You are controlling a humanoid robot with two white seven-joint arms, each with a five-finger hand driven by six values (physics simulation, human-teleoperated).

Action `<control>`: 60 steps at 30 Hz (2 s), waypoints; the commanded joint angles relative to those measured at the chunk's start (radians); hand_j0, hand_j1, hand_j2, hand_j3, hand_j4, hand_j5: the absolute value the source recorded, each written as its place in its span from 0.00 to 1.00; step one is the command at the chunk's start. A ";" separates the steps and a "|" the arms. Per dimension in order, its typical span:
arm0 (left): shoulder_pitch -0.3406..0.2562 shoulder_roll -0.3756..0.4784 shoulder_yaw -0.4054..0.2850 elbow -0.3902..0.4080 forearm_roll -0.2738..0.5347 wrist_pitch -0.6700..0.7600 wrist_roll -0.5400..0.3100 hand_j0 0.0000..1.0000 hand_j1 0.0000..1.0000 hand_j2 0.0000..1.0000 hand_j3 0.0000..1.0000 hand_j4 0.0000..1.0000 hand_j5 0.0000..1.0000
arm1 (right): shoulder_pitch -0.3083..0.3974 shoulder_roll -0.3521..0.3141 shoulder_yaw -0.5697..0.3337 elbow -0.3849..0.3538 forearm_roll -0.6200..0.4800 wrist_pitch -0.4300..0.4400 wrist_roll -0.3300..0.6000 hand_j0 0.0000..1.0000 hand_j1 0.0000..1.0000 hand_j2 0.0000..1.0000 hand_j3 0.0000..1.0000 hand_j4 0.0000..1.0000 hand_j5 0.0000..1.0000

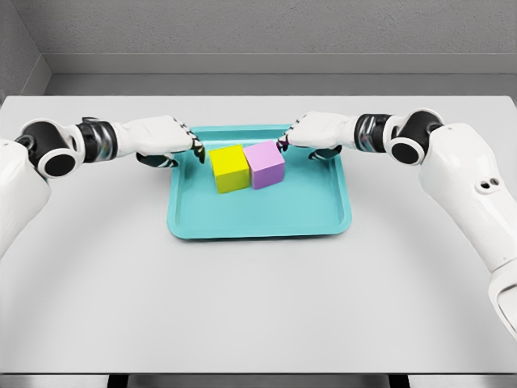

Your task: Push two cubes

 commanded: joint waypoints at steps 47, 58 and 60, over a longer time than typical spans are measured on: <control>-0.005 0.150 0.079 0.005 0.043 0.003 -0.020 0.65 0.65 0.65 0.65 0.65 0.65 | 0.063 -0.090 0.026 -0.150 -0.004 0.000 -0.004 0.70 0.70 0.70 0.70 0.70 0.70; 0.005 0.253 0.122 0.018 0.137 0.003 -0.016 1.00 1.00 1.00 1.00 1.00 1.00 | 0.357 -0.541 -0.577 -0.624 -0.268 0.000 -0.004 1.00 1.00 1.00 1.00 1.00 1.00; 0.003 0.272 0.122 0.038 0.189 0.003 -0.016 1.00 1.00 1.00 1.00 1.00 1.00 | 0.459 -0.572 -0.599 -0.618 -0.268 0.000 -0.004 1.00 1.00 1.00 1.00 1.00 1.00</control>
